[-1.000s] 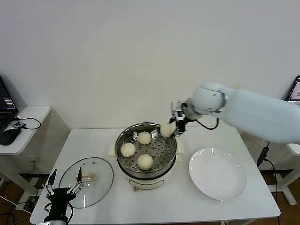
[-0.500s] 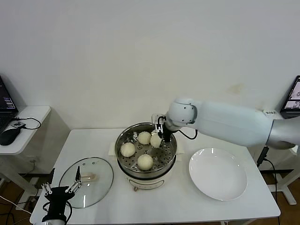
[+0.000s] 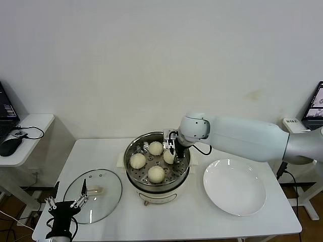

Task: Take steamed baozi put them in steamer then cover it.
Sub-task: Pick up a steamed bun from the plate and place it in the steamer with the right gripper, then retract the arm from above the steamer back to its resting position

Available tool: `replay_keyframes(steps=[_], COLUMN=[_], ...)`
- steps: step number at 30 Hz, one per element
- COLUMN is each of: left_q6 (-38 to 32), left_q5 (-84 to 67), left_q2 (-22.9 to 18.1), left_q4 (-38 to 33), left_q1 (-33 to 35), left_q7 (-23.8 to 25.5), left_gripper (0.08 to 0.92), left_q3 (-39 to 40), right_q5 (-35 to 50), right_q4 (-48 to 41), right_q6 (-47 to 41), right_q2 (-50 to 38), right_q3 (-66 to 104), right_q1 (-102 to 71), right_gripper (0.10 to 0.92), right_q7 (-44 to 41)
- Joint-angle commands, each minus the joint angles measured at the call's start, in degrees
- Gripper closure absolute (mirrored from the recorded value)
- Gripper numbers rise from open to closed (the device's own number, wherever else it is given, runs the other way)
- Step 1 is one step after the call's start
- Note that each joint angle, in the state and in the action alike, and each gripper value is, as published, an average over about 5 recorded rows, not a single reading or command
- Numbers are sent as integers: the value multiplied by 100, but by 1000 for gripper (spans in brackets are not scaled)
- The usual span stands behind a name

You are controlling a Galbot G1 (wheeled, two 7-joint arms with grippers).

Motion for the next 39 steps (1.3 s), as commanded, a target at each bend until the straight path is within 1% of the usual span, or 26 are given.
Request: replay_keyframes(steps=[1,4,6,8,12,14,18,20,22,25,28,32,34,39], left_q6=[12,70,166,269,334,330,414,588,803,1097,1197,911,756,284], left_q5=[4,3,2,2,26,57,279,502,770,1317,2081,3515,4125,5469], left_q2=[5,22,41,55,67,70,88,130,183,259,343,435,513,646], left_q4=[-12,-9,-5,4,65,99,183,214,249,347,563,1045,1225,1395], left_q1=[0,-17,-32,-54,-104,-120,-160,-161,-162,-216,-343,-556,-552,-142], left_q7=[-3,-7,-11,-14,-13,-2,-40,-104,-140,-161,-152,-7,36,-62], left_gripper=[177,177,177,177,177,177,177,177,177,177,177,177,177,177], left_q3=[0,-5,-3,4,31,33,15,20,22,28,28,-102,-188,-414], right_q5=[72,238,406,632,1151,1270,1420,1314,1053,571,115,-311,-533,-944], right_q4=[285,585,840,1131,1741,1973,2351,2484,2585,2636,2638,2713,2771,2863], right_q6=[-28,-27,-26,-22,170,495,1629,2183,2634,3297,3869,4272,4421,4871], right_q2=[-268,-552,-785,-1064,-1788,-2182,-2851,-3006,-3058,-2849,-2330,-1305,-825,72], right_q3=[80,232,342,507,1275,1813,3312,4324,5506,7364,8886,10264,10857,11890], right_q1=[106,164,131,-6,-735,-1310,-3001,-4145,-5391,-7230,-8513,-9574,-10001,-10898], right_gripper=[366,282,241,212,203,203,202,203,203,202,203,203,202,203], right_q7=[28,168,463,964,2292,2875,3895,4166,4264,4243,4152,3967,3875,3735])
